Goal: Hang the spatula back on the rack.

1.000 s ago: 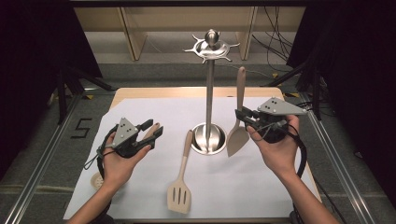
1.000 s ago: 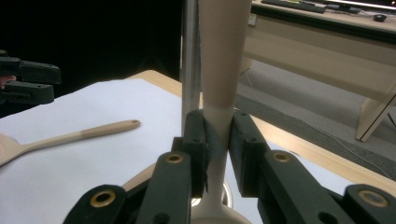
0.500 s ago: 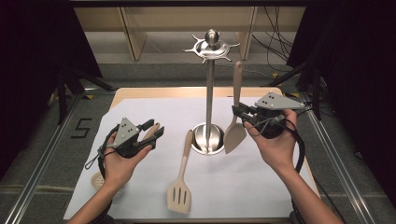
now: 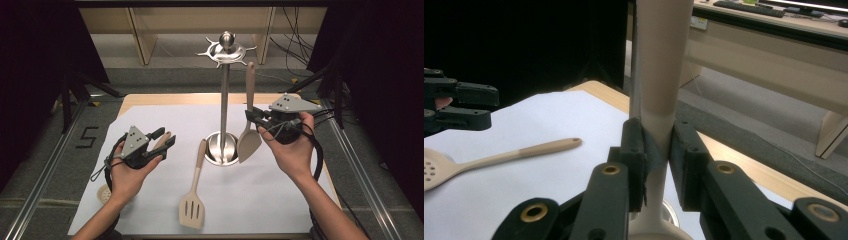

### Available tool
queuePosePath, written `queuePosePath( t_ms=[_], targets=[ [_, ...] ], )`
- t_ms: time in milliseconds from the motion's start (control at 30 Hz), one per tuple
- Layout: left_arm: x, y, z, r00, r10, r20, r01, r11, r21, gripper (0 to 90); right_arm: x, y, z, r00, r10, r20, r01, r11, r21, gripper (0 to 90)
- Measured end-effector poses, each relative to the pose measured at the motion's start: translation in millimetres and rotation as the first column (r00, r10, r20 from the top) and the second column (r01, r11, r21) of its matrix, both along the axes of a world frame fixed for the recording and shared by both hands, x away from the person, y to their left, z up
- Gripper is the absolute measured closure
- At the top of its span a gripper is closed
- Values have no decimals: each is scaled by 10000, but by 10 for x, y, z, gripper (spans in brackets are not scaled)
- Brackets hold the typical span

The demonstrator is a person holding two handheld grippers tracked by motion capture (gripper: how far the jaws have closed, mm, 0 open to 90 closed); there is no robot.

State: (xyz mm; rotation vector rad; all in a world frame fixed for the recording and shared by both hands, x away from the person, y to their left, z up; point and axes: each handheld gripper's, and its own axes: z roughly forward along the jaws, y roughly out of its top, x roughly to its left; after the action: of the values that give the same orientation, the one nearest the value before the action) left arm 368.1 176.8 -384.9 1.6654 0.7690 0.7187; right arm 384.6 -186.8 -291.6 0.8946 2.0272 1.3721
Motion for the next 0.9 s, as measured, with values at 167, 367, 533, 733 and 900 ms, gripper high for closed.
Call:
queuePosePath(
  t_ms=[167, 367, 533, 733, 900],
  targets=[
    [-2, 0, 3, 10000, 24, 6, -24, 10000, -20, 526, 25, 0, 12, 10000, -6, 27, 6, 9999, -120, 786],
    [-1, 7, -2, 10000, 46, -40, -46, 10000, 11, 525, 54, 19, -16, 9998, -189, -105, 189, 9998, 0, 786],
    [0, 5, -4, 10000, 23, 0, -23, 10000, 3, 525, 79, 35, -21, 9998, -143, -109, 143, 9999, -54, 787],
    [-1, 12, -15, 10000, 38, -30, -38, 10000, -43, 524, 101, 51, -8, 9996, -112, -264, 108, 9999, -121, 786],
    [1, 13, -13, 10000, 40, -9, -40, 10000, -29, 525, 125, 75, -15, 9996, -250, -155, 248, 9996, -111, 786]
  ],
)
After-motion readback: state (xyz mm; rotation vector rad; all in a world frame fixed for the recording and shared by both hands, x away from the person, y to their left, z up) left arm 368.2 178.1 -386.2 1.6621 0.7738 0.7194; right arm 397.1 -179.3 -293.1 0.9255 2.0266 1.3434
